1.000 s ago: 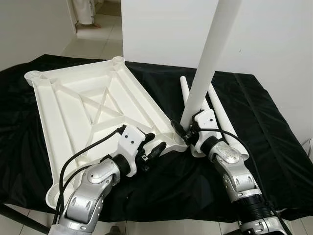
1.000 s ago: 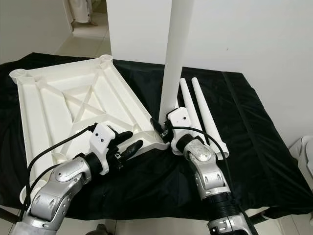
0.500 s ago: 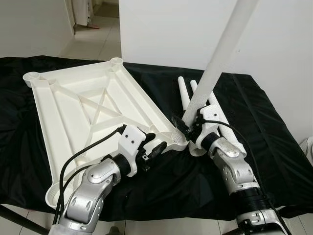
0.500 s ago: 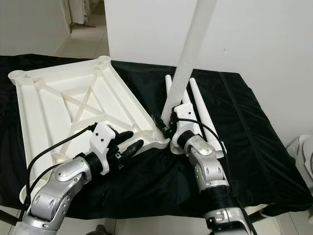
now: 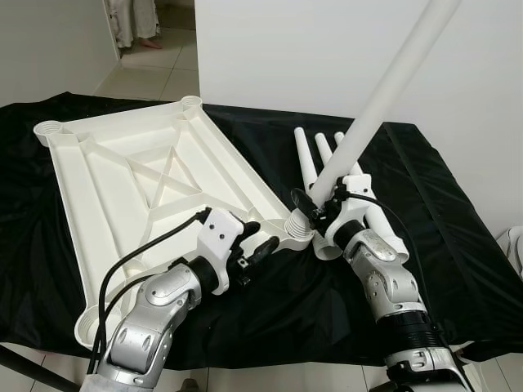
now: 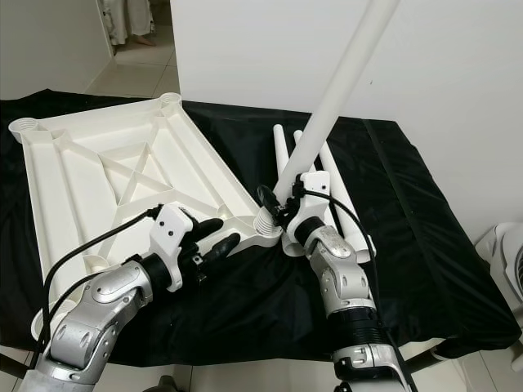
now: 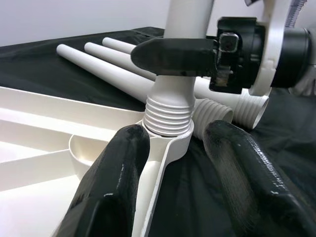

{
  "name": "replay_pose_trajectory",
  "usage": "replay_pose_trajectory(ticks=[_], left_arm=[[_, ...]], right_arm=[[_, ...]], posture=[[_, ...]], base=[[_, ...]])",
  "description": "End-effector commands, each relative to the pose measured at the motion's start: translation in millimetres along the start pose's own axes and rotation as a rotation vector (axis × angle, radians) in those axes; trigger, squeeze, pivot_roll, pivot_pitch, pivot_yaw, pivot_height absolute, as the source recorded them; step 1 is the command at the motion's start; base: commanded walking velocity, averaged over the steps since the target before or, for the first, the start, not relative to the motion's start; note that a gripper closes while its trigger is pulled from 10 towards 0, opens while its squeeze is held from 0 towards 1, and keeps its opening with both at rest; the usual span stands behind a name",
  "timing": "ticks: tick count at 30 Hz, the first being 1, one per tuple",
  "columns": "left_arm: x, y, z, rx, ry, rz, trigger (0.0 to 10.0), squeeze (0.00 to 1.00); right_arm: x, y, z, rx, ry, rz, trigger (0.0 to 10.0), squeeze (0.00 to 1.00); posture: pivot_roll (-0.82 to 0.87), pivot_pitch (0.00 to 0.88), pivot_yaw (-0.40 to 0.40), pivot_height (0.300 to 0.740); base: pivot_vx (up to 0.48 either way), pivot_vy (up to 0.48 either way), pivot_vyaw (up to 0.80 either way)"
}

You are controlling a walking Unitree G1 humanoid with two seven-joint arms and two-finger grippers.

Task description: Building children table

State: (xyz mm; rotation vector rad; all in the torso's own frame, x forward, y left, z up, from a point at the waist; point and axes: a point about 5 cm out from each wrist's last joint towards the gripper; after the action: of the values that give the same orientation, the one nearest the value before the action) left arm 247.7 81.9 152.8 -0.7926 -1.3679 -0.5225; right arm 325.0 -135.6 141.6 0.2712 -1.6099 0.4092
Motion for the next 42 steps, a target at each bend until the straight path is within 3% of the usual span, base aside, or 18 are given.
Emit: replay_pose_trajectory(ticks=[1, 13, 23, 27, 32, 38, 42], left_arm=[[2.3, -2.0, 1.1, 0.014, -0.008, 0.0, 10.0, 0.0], [2.4, -1.6, 3.6, 0.018, -0.005, 0.006, 10.0, 0.0], [2.8, -2.9, 3.8, 0.019, -0.005, 0.011, 10.0, 0.0], [2.5, -2.7, 4.2, 0.023, -0.006, 0.012, 10.0, 0.0], [2.6, -2.8, 5.1, 0.032, -0.007, 0.015, 10.0, 0.0], [2.7, -2.8, 5.8, 0.038, -0.009, 0.017, 10.0, 0.0], [2.8, -2.8, 6.4, 0.042, -0.01, 0.018, 10.0, 0.0]], right_arm=[[-23.3, 1.2, 13.3, -0.031, 0.073, 0.005, 10.0, 0.0], [-36.3, 12.6, 25.2, -0.009, 0.103, 0.063, 10.0, 0.0], [-33.7, 10.2, 12.1, 0.116, 0.174, 0.202, 10.0, 0.0], [-32.8, 8.7, 10.3, 0.14, 0.175, 0.24, 10.0, 0.0], [-26.0, 15.0, 9.2, 0.27, 0.119, 0.334, 10.0, 0.0], [-25.7, 16.1, 10.3, 0.308, 0.118, 0.312, 10.0, 0.0], [-29.8, 5.0, 6.1, 0.234, 0.168, 0.233, 10.0, 0.0]], posture=[[0.11, 0.013, -0.047, 0.74], [0.11, 0.019, -0.041, 0.74], [0.12, 0.02, -0.047, 0.74], [0.12, 0.021, -0.05, 0.74], [0.13, 0.027, -0.056, 0.74], [0.13, 0.03, -0.059, 0.74], [0.13, 0.034, -0.059, 0.74]], base=[[0.0, 0.0, 0.0], [0.0, 0.0, 0.0], [0.0, 0.0, 0.0], [0.0, 0.0, 0.0], [0.0, 0.0, 0.0], [0.0, 0.0, 0.0], [0.0, 0.0, 0.0]])
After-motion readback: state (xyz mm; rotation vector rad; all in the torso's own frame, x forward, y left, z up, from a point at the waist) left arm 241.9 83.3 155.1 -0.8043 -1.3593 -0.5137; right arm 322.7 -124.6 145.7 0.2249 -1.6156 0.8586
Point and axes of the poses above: a point about 5 cm out from each wrist's last joint towards the gripper, its own z axis pointing back from the gripper into the wrist, its own x axis along the axis of the wrist's last joint, y = z × x, and after that the axes turned 14 degrees about z, right-handed
